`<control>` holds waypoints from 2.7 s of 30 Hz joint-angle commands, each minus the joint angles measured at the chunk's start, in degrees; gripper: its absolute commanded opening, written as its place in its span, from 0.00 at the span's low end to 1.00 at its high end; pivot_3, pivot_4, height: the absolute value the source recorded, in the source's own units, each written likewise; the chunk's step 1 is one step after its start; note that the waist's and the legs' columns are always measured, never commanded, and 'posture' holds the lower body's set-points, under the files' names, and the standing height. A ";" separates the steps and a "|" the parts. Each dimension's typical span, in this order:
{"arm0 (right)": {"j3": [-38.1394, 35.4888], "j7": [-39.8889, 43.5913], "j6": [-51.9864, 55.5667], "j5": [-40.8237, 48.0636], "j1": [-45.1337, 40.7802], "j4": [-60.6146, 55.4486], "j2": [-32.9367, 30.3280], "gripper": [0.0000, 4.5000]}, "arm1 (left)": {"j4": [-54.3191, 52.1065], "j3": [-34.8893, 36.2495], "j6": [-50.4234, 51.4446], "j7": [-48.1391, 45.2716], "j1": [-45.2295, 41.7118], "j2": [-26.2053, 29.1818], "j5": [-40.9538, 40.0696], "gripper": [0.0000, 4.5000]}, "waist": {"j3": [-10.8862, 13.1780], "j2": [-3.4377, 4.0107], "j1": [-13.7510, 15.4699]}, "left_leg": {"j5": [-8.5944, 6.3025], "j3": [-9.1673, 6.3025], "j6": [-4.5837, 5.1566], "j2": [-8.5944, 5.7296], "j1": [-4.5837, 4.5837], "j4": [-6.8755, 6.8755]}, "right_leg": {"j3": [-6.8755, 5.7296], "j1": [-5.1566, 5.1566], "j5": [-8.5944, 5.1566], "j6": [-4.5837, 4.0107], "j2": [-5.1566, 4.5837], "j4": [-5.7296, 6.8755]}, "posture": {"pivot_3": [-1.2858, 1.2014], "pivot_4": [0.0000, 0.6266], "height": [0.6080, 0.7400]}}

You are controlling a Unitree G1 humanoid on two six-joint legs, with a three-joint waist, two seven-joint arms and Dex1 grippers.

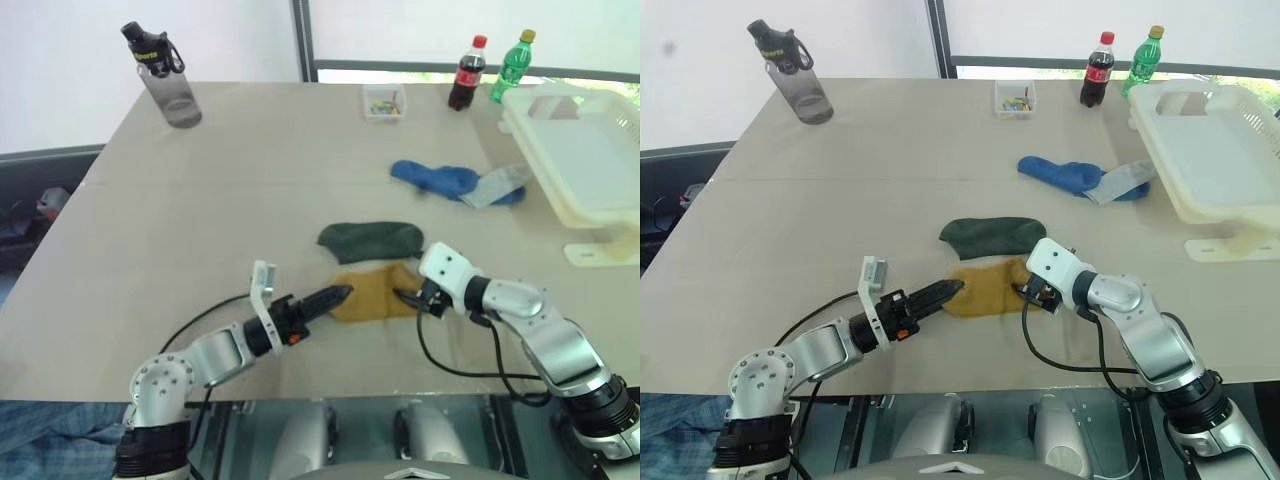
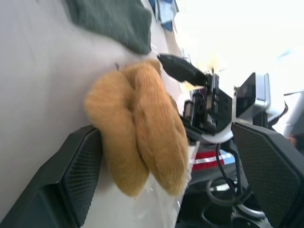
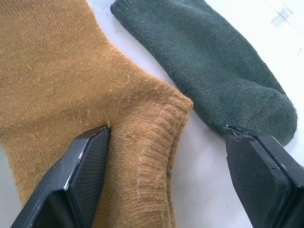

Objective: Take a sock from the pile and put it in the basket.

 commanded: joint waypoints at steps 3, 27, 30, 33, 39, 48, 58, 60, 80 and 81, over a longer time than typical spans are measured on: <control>0.03 -0.10 0.40 -0.62 -0.22 0.45 -0.02 0.88 | -2.93 -1.61 -1.49 -1.01 -0.79 -1.71 -1.20 1.00 | 0.01 -0.02 -0.01 | 0.00 -0.01 0.00 0.00 -0.01 0.00 | -0.01 0.00 0.00 0.00 0.01 0.00 | 0.52 0.24 1.00; -1.89 -0.39 0.83 0.71 -0.93 -1.26 0.86 0.88 | 3.16 -7.28 -5.59 -2.77 -8.13 -10.54 0.03 1.00 | 0.06 -0.08 -0.01 | 0.01 -0.05 0.01 0.00 -0.07 0.01 | -0.04 -0.01 0.00 0.01 0.38 -0.01 | 0.52 0.24 1.00; -4.13 -0.08 2.09 2.76 -0.84 -2.68 1.04 0.88 | 3.46 -7.30 -5.41 -2.73 -8.38 -10.72 0.56 1.00 | 0.11 -0.08 -0.01 | 0.00 -0.05 0.01 0.00 -0.09 0.01 | -0.04 -0.02 0.00 0.01 0.38 -0.01 | 0.52 0.24 1.00; -6.91 0.63 3.83 5.20 -0.59 -4.30 0.38 0.88 | 3.77 -7.23 -5.26 -2.69 -8.38 -10.55 1.20 1.00 | 0.14 -0.06 0.05 | 0.01 -0.12 0.01 0.00 -0.16 0.01 | -0.08 -0.04 0.00 0.01 0.38 -0.03 | 0.52 0.24 1.00; -17.35 4.10 10.94 13.21 1.38 -5.69 -4.40 0.88 | 4.66 -7.25 -4.99 -2.98 -8.52 -10.73 2.68 1.00 | 0.16 -0.06 0.55 | 0.01 -0.26 0.00 -0.05 -0.32 0.01 | -0.20 -0.03 0.00 0.02 0.35 -0.20 | 0.52 0.24 1.00; -27.24 4.33 27.84 29.89 0.75 -8.74 -3.18 1.00 | 6.63 -7.42 -4.86 -4.77 -9.06 -11.43 4.89 1.00 | 0.19 -0.03 0.65 | -0.11 -0.32 0.22 -0.02 -0.34 0.01 | -0.24 -0.03 0.00 0.01 0.38 -0.18 | 0.52 0.24 1.00; -26.39 -3.22 35.26 39.29 -1.62 -11.75 4.84 1.00 | 8.79 -7.14 -4.25 -7.77 -9.30 -12.80 6.29 1.00 | 0.19 -0.02 0.62 | -0.11 -0.33 0.22 -0.06 -0.35 0.01 | -0.25 -0.03 0.00 0.02 0.40 -0.17 | 0.52 0.24 1.00; -24.92 -4.67 35.39 38.97 -1.87 -12.09 5.42 1.00 | 8.88 -7.12 -4.16 -7.90 -9.38 -12.95 6.45 1.00 | 0.20 0.00 0.61 | -0.11 -0.35 0.22 -0.06 -0.35 0.01 | -0.26 -0.03 0.00 0.02 0.40 -0.15 | 0.52 0.24 1.00; -16.47 -12.18 34.52 31.52 -1.42 -4.09 3.52 1.00 | 7.93 -6.97 -2.95 -8.66 -8.46 -13.22 7.09 1.00 | 0.20 0.00 0.89 | -0.10 -0.34 0.21 -0.18 -0.34 0.03 | -0.33 -0.02 0.00 0.03 0.37 -0.15 | 0.52 0.24 1.00; -15.99 -12.21 34.70 31.28 -1.33 -4.06 3.40 1.00 | 7.92 -6.99 -2.89 -8.84 -8.44 -13.13 7.16 1.00 | 0.20 -0.01 0.90 | -0.10 -0.34 0.22 -0.18 -0.32 0.03 | -0.33 -0.02 0.00 0.03 0.37 -0.13 | 0.52 0.24 1.00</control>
